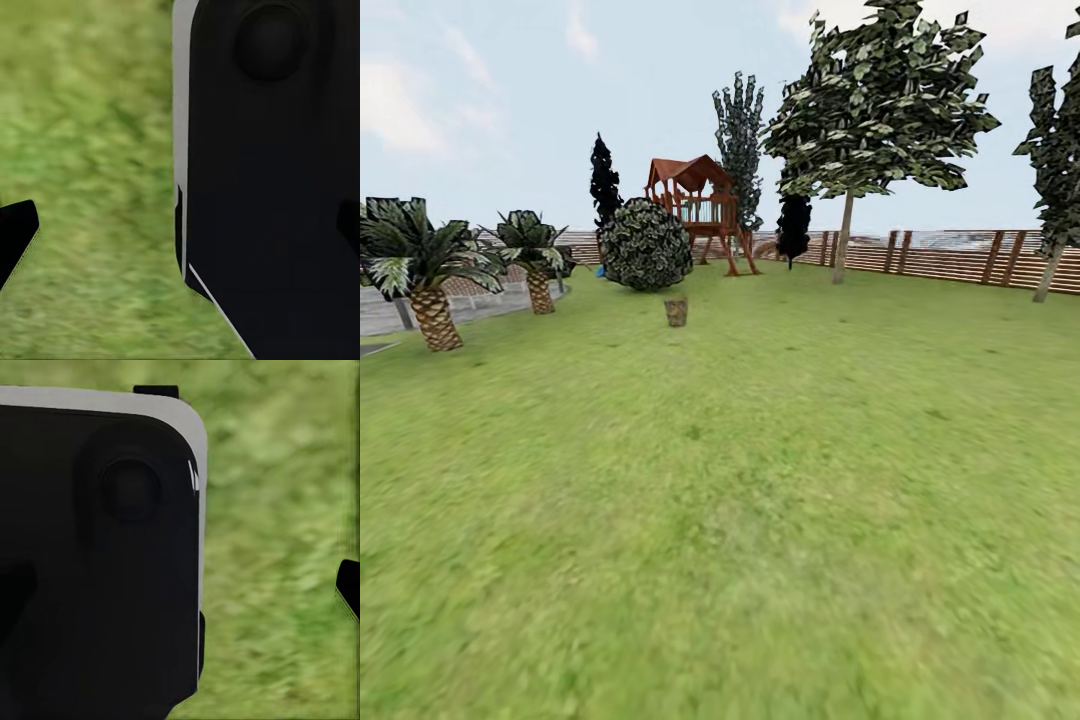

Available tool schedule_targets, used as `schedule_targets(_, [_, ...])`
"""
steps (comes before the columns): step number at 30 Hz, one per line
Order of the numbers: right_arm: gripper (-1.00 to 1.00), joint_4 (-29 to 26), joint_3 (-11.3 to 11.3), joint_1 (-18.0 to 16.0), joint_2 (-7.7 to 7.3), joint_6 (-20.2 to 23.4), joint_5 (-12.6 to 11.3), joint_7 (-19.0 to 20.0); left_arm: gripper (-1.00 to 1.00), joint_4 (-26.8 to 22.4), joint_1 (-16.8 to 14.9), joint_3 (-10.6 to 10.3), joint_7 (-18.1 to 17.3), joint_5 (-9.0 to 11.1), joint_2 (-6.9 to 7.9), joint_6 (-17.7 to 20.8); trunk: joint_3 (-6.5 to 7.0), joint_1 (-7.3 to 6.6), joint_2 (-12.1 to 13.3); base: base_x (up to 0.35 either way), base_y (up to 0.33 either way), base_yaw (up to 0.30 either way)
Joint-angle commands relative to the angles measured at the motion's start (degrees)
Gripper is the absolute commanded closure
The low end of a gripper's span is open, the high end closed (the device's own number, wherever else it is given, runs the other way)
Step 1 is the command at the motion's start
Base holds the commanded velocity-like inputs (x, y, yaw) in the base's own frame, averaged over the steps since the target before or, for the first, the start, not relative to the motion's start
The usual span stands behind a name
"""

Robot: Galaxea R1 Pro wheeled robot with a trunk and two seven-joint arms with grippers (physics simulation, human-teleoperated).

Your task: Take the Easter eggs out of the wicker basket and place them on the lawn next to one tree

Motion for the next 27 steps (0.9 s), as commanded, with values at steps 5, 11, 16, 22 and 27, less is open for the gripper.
schedule_targets(5, [-1.00,0.13,0.03,-0.08,0.00,-0.04,-0.01,-0.05,-1.00,-0.10,0.03,0.01,0.01,0.01,0.00,0.00,-0.04,0.04,-0.02,0.338,0.000,0.000])
schedule_targets(11, [-1.00,0.13,0.03,-0.08,0.00,-0.04,-0.01,-0.05,-1.00,-0.10,0.03,0.01,0.01,0.01,0.00,0.00,-0.04,0.04,-0.02,0.338,0.000,0.000])
schedule_targets(16, [-1.00,0.13,0.03,-0.08,0.00,-0.04,0.06,-0.05,-1.00,-0.10,0.03,0.01,-0.03,0.01,0.00,0.00,-0.04,0.04,-0.02,0.338,0.000,0.000])
schedule_targets(22, [-1.00,0.13,0.10,-0.08,0.00,-0.04,0.19,-0.05,-1.00,-0.09,0.03,0.01,-0.04,0.01,0.00,0.00,-0.04,0.04,-0.02,0.338,0.000,0.000])
schedule_targets(27, [-1.00,0.13,0.10,-0.08,0.00,-0.04,0.17,-0.05,-1.00,-0.10,0.03,0.01,-0.01,0.01,0.00,0.00,-0.04,0.04,-0.02,0.338,0.000,0.000])
